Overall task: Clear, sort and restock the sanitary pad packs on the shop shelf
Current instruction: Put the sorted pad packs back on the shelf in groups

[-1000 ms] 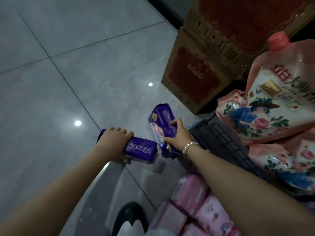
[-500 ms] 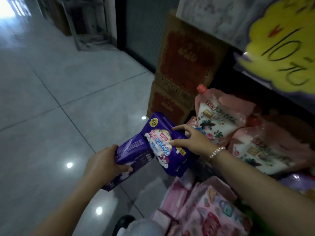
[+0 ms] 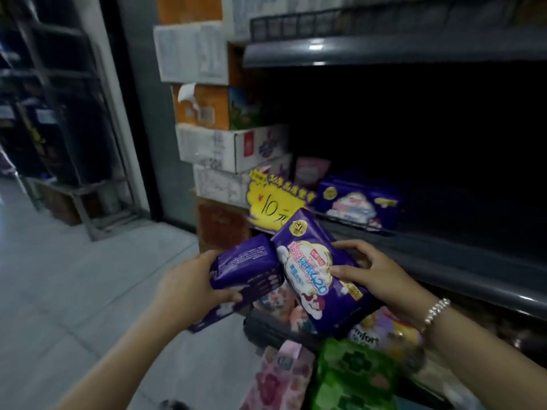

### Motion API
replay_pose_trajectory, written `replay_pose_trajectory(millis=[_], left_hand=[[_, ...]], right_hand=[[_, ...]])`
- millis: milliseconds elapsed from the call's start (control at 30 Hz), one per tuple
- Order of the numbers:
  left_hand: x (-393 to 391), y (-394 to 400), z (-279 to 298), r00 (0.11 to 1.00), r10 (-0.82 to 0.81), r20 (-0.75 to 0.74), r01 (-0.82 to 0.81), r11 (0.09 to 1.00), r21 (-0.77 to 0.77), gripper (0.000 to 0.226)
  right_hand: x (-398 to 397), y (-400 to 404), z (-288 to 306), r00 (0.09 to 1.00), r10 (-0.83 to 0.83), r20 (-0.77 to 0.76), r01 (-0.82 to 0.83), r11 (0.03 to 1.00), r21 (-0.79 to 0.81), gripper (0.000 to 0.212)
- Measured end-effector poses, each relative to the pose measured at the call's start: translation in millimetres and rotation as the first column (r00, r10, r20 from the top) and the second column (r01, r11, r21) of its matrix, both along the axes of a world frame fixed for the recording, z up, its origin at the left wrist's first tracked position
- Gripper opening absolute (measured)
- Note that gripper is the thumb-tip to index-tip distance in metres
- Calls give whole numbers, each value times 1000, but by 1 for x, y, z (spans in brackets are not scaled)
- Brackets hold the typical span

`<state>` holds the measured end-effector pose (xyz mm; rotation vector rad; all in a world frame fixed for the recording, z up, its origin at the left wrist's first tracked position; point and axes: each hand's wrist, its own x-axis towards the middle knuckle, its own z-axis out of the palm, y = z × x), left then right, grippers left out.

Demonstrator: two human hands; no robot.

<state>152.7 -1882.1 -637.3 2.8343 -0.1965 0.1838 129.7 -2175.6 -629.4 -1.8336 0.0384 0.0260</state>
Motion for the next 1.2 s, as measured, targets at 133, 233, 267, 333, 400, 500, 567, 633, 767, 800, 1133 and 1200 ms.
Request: replay_pose_trajectory(millis=[133,233,267,333,400,500,567,633,767,800,1133,1200], left_hand=[[-10,-51,42,981,-167,99,167,986,5,83],[-6,-89,67,956,-258,137,255,966,41,88],[-2,-101,74,950,-281,139,277,960,49,89],[12,-123,86,934,-324,148,322,946,39,88],[32,-144,99,918,-354,180,357,934,18,86],[68,-178,126,894,-385,227,378,923,76,82],[95,-200,142,884,-402,238,384,915,121,80],[122,-222,157,873,-419,250,392,907,153,78],[177,-267,171,885,-450,117,410,875,258,77],[191,-278,172,887,-454,83,416,864,283,76],[276,-318,148,822,-559,-109,560,828,-30,64],[280,-317,145,808,-578,-113,581,814,-7,69]], right_hand=[[-44,-46,46,988,-110,111,116,992,-47,37],[-67,-78,74,967,-188,175,202,977,-65,38],[-71,-88,82,959,-208,193,228,970,-83,39],[-74,-105,96,942,-251,223,283,951,-125,41],[-71,-120,107,924,-296,242,338,927,-160,42],[-58,-145,118,898,-360,253,406,899,-163,43],[-46,-159,121,882,-402,245,443,884,-147,44],[-31,-173,123,864,-440,246,480,867,-135,43],[1,-195,117,831,-481,280,528,840,-123,40],[9,-201,113,819,-492,294,543,831,-121,40],[52,-230,78,827,-435,356,515,841,-167,44],[54,-230,73,825,-438,357,517,841,-161,44]])
